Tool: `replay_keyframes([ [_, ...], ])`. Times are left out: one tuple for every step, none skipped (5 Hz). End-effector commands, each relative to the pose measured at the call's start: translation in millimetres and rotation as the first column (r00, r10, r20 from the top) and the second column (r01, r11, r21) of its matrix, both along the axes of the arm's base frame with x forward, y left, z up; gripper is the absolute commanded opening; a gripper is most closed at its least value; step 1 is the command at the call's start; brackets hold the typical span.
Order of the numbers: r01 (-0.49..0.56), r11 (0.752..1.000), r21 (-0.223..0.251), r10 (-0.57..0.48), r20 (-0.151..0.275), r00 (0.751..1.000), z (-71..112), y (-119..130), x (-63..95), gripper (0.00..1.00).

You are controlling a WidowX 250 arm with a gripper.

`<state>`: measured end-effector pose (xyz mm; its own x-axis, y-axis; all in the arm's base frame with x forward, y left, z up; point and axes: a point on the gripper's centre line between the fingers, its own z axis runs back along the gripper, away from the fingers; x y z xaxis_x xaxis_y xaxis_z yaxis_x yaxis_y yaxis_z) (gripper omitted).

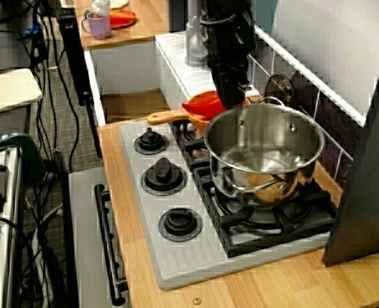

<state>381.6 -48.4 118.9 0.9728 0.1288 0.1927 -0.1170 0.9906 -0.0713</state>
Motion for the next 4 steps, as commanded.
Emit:
replay_keyframes([
  [0.016, 1.000, -0.007, -0.015, 0.063, 0.998, 26.0, -0.9, -5.5, 0.00],
  [0.008, 1.000, 0.009, -0.009, 0.062, 0.998, 32.1, 7.0, -9.8, 1.00],
  [-0.003, 1.000, 0.016, 0.002, 0.066, 0.998, 37.3, 14.2, -14.0, 1.00],
  [-0.015, 1.000, 0.026, 0.013, 0.066, 0.998, 39.3, 22.7, -19.2, 1.00],
])
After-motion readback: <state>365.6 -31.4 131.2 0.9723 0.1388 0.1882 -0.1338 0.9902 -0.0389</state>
